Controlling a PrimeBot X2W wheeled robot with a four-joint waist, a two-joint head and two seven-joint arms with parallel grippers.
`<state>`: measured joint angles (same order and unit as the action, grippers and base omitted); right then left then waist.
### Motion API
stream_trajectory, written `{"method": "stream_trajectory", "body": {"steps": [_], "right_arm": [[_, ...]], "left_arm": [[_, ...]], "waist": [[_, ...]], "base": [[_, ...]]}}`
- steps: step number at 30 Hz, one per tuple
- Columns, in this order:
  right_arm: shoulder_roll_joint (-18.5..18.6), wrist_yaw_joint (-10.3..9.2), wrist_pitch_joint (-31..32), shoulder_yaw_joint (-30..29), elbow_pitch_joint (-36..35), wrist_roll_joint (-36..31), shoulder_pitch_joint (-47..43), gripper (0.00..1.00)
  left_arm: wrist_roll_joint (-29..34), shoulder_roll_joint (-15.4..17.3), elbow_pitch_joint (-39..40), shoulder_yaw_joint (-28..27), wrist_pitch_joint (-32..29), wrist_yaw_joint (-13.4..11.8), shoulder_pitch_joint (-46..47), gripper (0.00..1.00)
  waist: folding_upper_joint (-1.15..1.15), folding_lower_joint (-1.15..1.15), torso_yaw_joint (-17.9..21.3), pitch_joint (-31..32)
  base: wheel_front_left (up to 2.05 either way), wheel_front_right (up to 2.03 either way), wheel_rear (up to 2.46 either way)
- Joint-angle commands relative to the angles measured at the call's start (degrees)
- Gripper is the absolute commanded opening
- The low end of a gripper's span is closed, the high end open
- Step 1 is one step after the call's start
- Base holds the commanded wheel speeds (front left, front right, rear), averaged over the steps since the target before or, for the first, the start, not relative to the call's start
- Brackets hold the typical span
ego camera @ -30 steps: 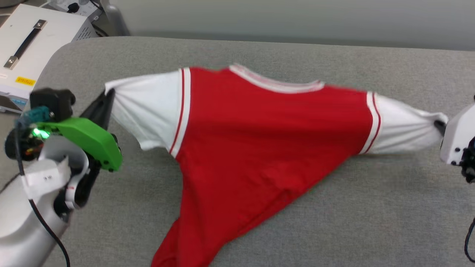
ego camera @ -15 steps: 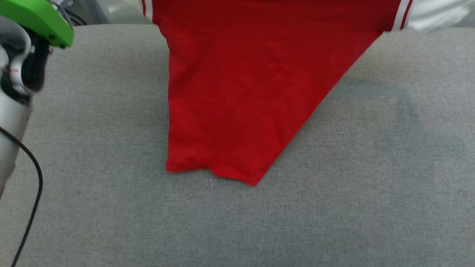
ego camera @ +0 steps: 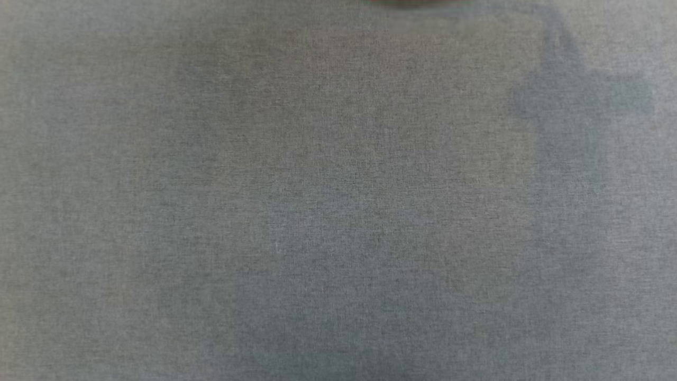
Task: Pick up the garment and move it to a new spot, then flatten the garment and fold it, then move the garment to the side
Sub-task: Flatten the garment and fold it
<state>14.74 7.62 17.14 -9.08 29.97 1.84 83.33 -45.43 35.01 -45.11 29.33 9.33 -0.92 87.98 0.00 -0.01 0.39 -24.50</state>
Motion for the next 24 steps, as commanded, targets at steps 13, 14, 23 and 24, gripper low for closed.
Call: {"method": "stream_trajectory", "body": {"steps": [13, 14, 23, 24], "right_arm": [[-4.81, -0.13, -9.04, 8.46, 14.59, 2.5, 2.98, 0.0], [-5.05, -0.13, -9.93, 9.61, 15.34, 3.25, 1.65, 0.0], [-4.69, -0.13, -16.11, 17.57, 15.67, 13.12, -16.97, 0.0], [-4.05, -0.13, -16.79, 18.05, 14.89, 14.23, -19.91, 0.0]], "left_arm": [[-3.33, -5.38, -15.0, -0.71, 3.98, 6.53, -1.51, 0.0], [-4.09, -5.98, -15.94, -0.82, 4.15, 7.05, -3.27, 0.0], [-10.33, -8.41, -14.27, -0.36, 5.39, 8.37, -24.61, 0.0], [-11.08, -8.28, -12.99, -0.22, 5.48, 8.38, -27.98, 0.0]], "waist": [[0.0, 0.01, 1.29, -6.88], [0.0, 0.01, 1.31, -6.47], [0.0, 0.01, 1.39, -0.11], [0.0, 0.01, 1.34, 0.84]], "base": [[0.0, 0.0, 0.0], [0.0, 0.0, 0.0], [0.0, 0.0, 0.0], [0.0, 0.0, 0.0]]}}
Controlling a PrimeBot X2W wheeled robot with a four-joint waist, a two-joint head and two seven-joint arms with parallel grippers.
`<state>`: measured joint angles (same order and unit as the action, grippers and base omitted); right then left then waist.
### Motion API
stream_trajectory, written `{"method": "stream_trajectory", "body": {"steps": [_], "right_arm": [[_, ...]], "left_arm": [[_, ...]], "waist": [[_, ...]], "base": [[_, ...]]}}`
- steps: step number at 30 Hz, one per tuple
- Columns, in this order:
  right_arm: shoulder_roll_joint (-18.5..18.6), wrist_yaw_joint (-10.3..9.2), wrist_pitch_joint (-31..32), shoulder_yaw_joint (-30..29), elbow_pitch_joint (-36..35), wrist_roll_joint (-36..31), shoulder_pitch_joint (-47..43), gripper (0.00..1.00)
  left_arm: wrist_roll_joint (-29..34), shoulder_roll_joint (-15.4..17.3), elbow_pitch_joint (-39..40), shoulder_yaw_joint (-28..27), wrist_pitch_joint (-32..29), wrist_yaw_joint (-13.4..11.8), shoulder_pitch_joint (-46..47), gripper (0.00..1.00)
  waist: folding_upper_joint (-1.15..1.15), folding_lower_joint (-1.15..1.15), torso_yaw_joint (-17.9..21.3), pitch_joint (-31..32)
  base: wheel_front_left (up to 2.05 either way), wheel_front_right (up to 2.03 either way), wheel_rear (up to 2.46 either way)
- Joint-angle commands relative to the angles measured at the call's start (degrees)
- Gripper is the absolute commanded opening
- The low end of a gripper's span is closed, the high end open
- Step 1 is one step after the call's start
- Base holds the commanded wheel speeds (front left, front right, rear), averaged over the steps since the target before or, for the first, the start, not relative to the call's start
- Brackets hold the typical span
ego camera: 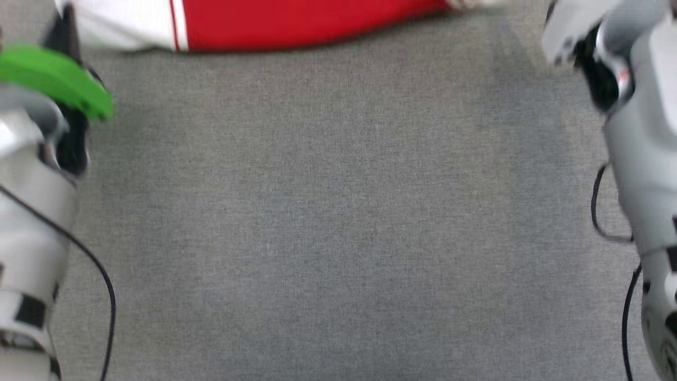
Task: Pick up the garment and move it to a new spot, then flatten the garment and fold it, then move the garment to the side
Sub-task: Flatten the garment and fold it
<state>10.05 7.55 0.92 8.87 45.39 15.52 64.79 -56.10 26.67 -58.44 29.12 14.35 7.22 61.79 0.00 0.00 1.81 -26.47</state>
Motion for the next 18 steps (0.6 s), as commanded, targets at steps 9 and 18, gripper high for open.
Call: {"method": "stream_trajectory", "body": {"steps": [9, 18], "right_arm": [[4.42, -0.06, -2.08, -1.67, -10.08, 7.64, -25.19, 0.0], [2.59, -0.06, 3.2, -10.99, -24.94, 7.43, -48.63, 0.0]], "left_arm": [[0.46, 2.69, 13.85, -3.45, 0.63, 0.16, -24.3, 0.0], [6.2, 1.68, 30.13, -10.71, 0.64, -5.29, -45.0, 0.0]], "waist": [[0.0, 0.0, -1.44, 9.11], [0.0, 0.0, -3.2, 15.89]], "base": [[0.0, 0.0, 0.0], [0.0, 0.0, 0.0]]}}
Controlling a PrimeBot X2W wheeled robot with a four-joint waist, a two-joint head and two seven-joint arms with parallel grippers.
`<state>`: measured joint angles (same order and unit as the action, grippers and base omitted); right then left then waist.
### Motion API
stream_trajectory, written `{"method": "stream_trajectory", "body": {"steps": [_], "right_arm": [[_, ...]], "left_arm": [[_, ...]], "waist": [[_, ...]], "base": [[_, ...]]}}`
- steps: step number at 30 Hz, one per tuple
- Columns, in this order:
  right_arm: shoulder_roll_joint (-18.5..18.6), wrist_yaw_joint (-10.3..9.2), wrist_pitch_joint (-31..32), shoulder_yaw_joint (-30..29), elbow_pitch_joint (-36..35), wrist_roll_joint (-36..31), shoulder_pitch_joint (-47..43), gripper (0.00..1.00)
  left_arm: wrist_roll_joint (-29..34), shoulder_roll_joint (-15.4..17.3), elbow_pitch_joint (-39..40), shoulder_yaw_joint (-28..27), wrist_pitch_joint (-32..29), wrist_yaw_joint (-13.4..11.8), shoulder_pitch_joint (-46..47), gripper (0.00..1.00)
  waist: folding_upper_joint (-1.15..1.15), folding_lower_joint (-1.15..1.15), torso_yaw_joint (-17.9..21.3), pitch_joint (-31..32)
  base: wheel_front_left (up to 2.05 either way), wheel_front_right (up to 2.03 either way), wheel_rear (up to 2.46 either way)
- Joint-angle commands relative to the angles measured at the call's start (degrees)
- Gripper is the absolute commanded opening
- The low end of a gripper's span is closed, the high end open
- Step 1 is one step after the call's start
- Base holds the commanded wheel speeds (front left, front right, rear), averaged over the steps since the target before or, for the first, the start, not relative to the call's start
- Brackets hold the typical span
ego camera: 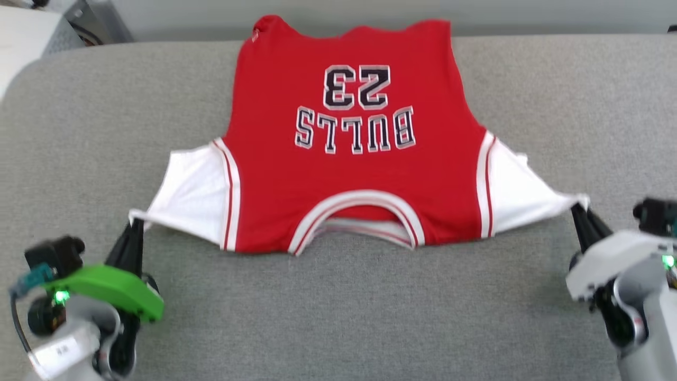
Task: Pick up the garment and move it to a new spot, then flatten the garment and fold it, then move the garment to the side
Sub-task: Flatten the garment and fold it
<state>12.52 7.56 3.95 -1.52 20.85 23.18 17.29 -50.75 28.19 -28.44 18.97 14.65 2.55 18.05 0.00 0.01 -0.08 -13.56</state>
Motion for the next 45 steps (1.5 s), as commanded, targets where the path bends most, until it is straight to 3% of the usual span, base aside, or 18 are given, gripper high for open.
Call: {"method": "stream_trajectory", "body": {"steps": [1, 7, 11, 17, 21, 22, 23, 24, 25, 30, 34, 45], "right_arm": [[-0.69, -0.08, 1.21, -1.86, -2.57, -0.53, -3.9, 0.0], [-5.81, -0.08, 7.48, -8.09, -15.06, -2.78, -18.36, 0.0], [-8.12, -0.08, 11.94, -9.05, -21.01, -4.38, -26.5, 0.0], [-9.42, -0.08, 14.82, -9.67, -23.36, -6.56, -33.59, 0.0], [-9.59, -0.08, 15.15, -9.37, -23.04, -6.49, -35.72, 0.04], [-9.6, -0.08, 14.92, -9.3, -22.82, -6.23, -35.71, 0.17], [-9.61, -0.08, 14.62, -9.14, -22.63, -5.95, -35.46, 0.45], [-9.62, -0.08, 14.28, -8.92, -22.68, -5.71, -35.04, 0.86], [-9.62, -0.08, 13.75, -8.67, -22.91, -5.88, -34.27, 1.0], [-9.55, -0.08, 12.87, -9.21, -22.76, -6.59, -27.84, 1.0], [-7.94, -0.08, 12.45, -10.3, -19.28, -6.09, -17.55, 1.0], [0.39, -0.08, 19.61, -10.19, 2.83, -2.79, 13.12, 1.0]], "left_arm": [[1.37, 0.06, 2.1, -1.01, 0.34, -1.54, -3.72, 0.0], [2.06, -0.09, 11.58, -2.22, 0.2, -6.5, -15.04, 0.0], [1.16, 0.14, 15.48, -2.35, -1.52, -9.89, -21.46, 0.0], [1.67, 1.13, 18.89, -2.64, -1.9, -13.8, -28.05, 0.0], [2.36, 0.52, 21.54, -2.75, -1.23, -15.04, -30.16, 0.0], [2.75, 0.41, 22.17, -2.78, -1.03, -15.22, -30.27, 0.0], [3.35, 0.31, 22.91, -2.74, -0.84, -15.45, -30.29, 0.0], [3.7, 0.19, 23.53, -2.65, -0.73, -15.5, -30.18, 0.0], [4.23, 0.14, 24.24, -2.49, -0.62, -15.51, -29.95, 0.0], [6.16, 0.03, 26.96, -2.08, -0.33, -15.79, -28.5, 0.0], [7.69, 0.01, 28.88, -1.21, -0.27, -15.72, -26.46, 0.0], [11.66, -2.62, 31.64, 3.79, -0.41, -12.58, -16.29, 0.0]], "waist": [[0.0, -0.01, -1.46, 3.54], [0.0, -0.01, -2.36, 5.68], [0.0, -0.01, -2.23, 6.33], [0.0, -0.01, -1.98, 6.41], [0.0, -0.01, -2.21, 6.38], [0.0, -0.01, -2.32, 6.41], [0.0, -0.01, -2.49, 6.43], [0.0, -0.01, -2.68, 6.4], [0.0, -0.01, -2.86, 6.38], [0.0, -0.01, -3.59, 5.84], [0.0, -0.01, -4.61, 4.44], [0.0, -0.01, -13.64, -1.4]], "base": [[0.0, 0.0, 0.0], [0.0, 0.0, 0.0], [0.0, 0.0, 0.0], [0.0, 0.0, 0.0], [0.0, 0.0, 0.0], [0.0, 0.0, 0.0], [0.0, 0.0, 0.0], [0.0, 0.0, 0.0], [0.0, 0.0, 0.0], [0.0, 0.0, 0.0], [0.0, 0.0, 0.0], [0.0, 0.0, 0.0]]}}
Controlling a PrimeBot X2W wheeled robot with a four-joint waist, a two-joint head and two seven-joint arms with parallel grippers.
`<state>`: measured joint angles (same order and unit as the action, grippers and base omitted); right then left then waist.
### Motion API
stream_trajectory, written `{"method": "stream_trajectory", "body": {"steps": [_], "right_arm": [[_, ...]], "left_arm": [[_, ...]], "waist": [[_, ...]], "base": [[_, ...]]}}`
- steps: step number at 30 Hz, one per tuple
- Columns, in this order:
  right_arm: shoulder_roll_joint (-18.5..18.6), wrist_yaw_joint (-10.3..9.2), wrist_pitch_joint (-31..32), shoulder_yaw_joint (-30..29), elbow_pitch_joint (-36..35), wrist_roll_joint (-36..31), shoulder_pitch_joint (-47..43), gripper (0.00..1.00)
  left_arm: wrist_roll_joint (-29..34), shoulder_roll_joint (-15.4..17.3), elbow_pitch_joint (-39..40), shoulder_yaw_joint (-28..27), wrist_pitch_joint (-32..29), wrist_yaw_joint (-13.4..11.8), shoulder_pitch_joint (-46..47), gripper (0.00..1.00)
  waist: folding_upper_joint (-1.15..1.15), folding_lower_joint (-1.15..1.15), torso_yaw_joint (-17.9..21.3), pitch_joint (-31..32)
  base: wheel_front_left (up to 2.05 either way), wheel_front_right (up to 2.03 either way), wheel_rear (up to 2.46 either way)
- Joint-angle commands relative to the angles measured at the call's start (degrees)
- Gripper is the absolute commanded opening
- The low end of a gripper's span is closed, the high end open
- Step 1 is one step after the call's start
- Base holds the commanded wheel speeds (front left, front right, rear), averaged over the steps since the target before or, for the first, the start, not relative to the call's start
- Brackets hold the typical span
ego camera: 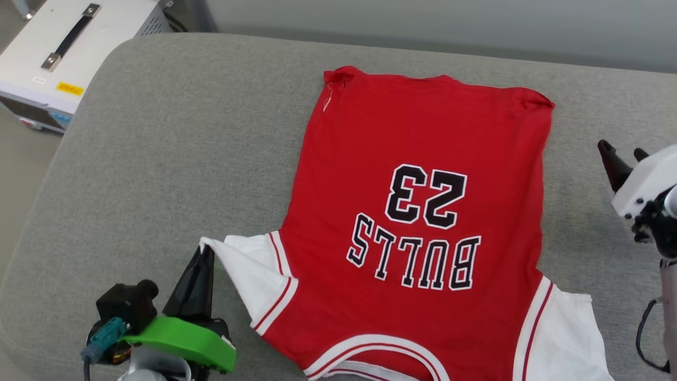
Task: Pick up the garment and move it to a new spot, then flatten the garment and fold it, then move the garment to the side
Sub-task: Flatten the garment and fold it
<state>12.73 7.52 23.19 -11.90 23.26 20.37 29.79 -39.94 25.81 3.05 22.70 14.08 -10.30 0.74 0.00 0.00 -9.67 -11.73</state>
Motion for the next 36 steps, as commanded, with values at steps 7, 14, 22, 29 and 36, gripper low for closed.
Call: {"method": "stream_trajectory", "body": {"steps": [7, 14, 22, 29, 36], "right_arm": [[5.3, -0.03, 13.71, 1.57, 13.65, -3.1, 16.5, 1.0], [8.92, -0.03, 19.36, -0.75, 20.51, -8.99, 25.3, 1.0], [9.64, -0.03, 20.9, -2.68, 26.05, -12.78, 27.1, 1.0], [7.5, -0.03, 33.29, -5.61, 32.51, -15.44, 24.27, 0.0], [7.5, -0.03, 31.93, -6.33, 26.46, -18.16, 25.47, 0.0]], "left_arm": [[2.43, -2.96, -1.12, 2.48, 0.46, 3.8, 7.72, 0.0], [3.11, -6.72, -4.41, 3.77, 0.78, 7.82, 12.67, 0.0], [4.73, -10.82, -7.48, 2.46, 0.9, 11.66, 16.04, 0.0], [6.6, -12.76, -9.18, -0.01, 0.91, 14.0, 15.53, 0.0], [8.17, -13.44, -11.42, -2.42, 0.91, 15.3, 13.82, 0.0]], "waist": [[0.0, 0.0, -9.96, -8.59], [0.0, 0.0, -14.74, -13.02], [0.0, 0.0, -16.71, -15.76], [0.0, 0.0, -15.55, -15.42], [0.0, 0.0, -13.45, -11.48]], "base": [[0.0, 0.0, 0.0], [0.0, 0.0, 0.0], [0.0, 0.0, 0.0], [0.0, 0.0, 0.0], [0.0, 0.0, 0.0]]}}
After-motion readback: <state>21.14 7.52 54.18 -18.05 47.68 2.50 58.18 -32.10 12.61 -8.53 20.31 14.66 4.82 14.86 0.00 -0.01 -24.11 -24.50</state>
